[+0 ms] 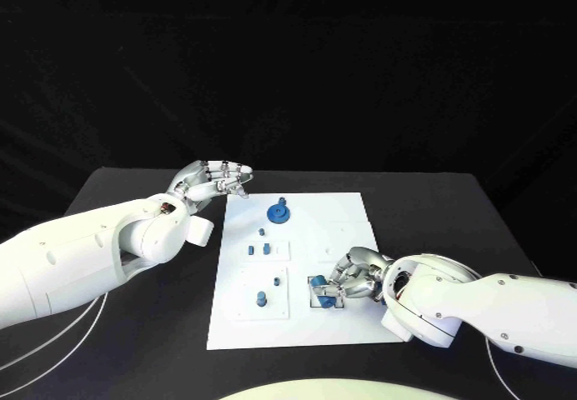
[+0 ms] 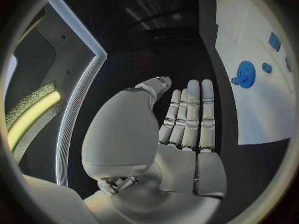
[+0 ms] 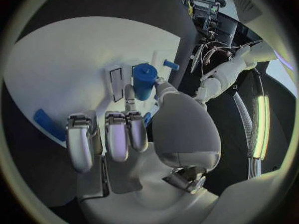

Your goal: Assemble the parts on the task board

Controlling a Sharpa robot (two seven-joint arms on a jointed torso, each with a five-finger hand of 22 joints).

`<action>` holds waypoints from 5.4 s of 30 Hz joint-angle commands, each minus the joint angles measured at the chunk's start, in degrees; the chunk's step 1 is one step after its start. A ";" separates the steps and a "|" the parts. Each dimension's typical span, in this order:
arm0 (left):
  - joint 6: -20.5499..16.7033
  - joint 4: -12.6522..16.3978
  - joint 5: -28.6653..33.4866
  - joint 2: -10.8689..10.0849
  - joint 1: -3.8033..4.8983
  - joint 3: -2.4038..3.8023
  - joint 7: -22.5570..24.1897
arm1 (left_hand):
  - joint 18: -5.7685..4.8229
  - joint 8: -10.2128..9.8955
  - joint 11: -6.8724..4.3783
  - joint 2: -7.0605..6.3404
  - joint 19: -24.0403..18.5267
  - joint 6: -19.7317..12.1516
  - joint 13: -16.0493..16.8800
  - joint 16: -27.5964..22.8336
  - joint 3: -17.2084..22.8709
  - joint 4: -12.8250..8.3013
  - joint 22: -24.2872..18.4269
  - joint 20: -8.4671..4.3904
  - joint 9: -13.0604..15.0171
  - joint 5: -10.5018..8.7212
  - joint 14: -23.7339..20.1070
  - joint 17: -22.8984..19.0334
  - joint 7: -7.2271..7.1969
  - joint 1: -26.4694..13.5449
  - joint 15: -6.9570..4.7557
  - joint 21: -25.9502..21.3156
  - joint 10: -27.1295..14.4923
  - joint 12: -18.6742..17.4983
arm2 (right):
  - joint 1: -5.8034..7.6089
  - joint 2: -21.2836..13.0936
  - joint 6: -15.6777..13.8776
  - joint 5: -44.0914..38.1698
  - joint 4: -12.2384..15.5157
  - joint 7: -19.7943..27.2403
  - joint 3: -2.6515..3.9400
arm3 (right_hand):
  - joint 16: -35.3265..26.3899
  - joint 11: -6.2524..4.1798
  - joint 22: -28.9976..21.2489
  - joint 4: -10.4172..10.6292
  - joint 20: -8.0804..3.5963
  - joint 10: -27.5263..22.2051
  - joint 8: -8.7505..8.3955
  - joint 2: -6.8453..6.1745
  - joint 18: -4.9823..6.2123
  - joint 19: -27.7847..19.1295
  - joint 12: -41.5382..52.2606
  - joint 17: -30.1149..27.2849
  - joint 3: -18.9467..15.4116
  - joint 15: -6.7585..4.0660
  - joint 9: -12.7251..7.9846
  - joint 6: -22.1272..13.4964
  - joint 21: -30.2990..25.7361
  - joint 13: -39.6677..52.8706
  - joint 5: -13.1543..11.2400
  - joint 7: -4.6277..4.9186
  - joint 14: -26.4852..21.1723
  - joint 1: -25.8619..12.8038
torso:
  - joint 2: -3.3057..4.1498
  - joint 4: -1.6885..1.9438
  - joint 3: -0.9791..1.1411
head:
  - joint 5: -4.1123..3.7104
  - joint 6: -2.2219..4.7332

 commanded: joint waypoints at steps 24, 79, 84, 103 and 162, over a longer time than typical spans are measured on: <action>0.77 0.22 0.08 -0.13 -0.03 0.04 -0.05 | 0.45 0.17 0.09 0.32 -0.46 -0.49 -0.06 0.09 -0.01 0.51 -0.14 0.15 -0.06 0.16 -0.66 0.03 0.08 -0.61 0.10 -0.54 -0.50 0.33 | -0.06 -1.26 -1.09 -4.13 1.34 2.18 0.00 | -0.04 -0.36 15.07 -0.28 -0.39 3.78 1.12 3.56 -0.82 6.09 -0.53 7.84 -11.52 -0.35 1.48 -0.65 0.26 11.83 0.04 -1.08 4.63 -1.38 | 0.01 -0.02 0.04 | 0.03 0.20; 0.51 0.41 0.08 -0.60 -0.02 0.03 -0.52 | 0.34 0.67 0.24 0.89 -1.33 -0.65 0.01 0.27 0.41 0.85 -0.48 0.47 0.01 0.23 -1.94 0.15 0.13 -0.42 0.36 -1.57 -1.18 1.02 | -1.14 -2.49 3.95 -3.74 1.69 3.93 0.00 | 0.30 -0.75 15.07 -0.09 -0.72 4.35 0.15 0.96 -0.82 6.09 0.37 9.11 -5.12 -0.68 0.38 0.92 0.26 12.67 0.14 -1.48 4.85 9.50 | 0.03 -0.05 0.01 | 0.11 -0.26; -0.04 0.38 0.10 -0.65 -0.02 0.03 -0.21 | 0.41 0.82 0.25 1.14 -1.41 -0.70 0.06 0.46 0.78 0.53 -0.40 0.46 0.02 0.29 -2.18 0.23 0.19 0.17 0.33 -1.58 -1.17 1.34 | -1.14 -2.42 4.21 -4.00 1.64 3.94 0.00 | 0.27 -0.73 15.07 -0.07 -0.71 4.34 0.15 0.36 -0.82 6.09 0.34 9.04 -5.19 -0.66 0.37 0.95 0.26 12.66 0.15 -1.45 4.84 9.16 | 0.04 0.01 0.04 | 0.10 -0.30; 0.21 0.48 0.12 -0.57 -0.02 0.03 -0.17 | 0.43 0.88 0.26 1.15 -1.42 -0.74 0.08 0.54 0.92 0.36 -0.30 0.45 0.02 0.28 -2.28 0.25 0.24 0.41 0.32 -1.52 -1.16 1.48 | -1.14 -1.58 2.84 -6.73 0.81 2.91 0.00 | 0.37 -0.78 15.07 -0.19 -0.67 4.46 0.41 0.31 -0.82 6.09 0.52 9.40 -4.84 -0.67 0.46 1.20 0.26 12.83 0.25 -1.55 4.91 7.41 | 0.02 0.02 0.06 | 0.16 -0.38; 2.17 0.72 0.36 -1.81 -0.14 -0.10 0.82 | 0.36 1.03 0.40 0.70 -1.70 -1.08 0.03 0.79 0.87 0.31 0.00 0.56 -0.04 0.19 -2.69 0.26 0.38 0.18 0.49 -1.46 -1.52 1.82 | -0.03 -17.72 3.96 -18.23 2.79 1.18 -0.09 | -0.26 0.99 15.07 -0.02 0.72 3.06 -2.98 -1.31 -0.82 6.09 -1.98 7.82 -3.89 0.85 -0.73 -1.63 0.26 11.27 0.06 0.45 4.55 8.58 | 0.04 -0.01 0.03 | -3.24 -0.43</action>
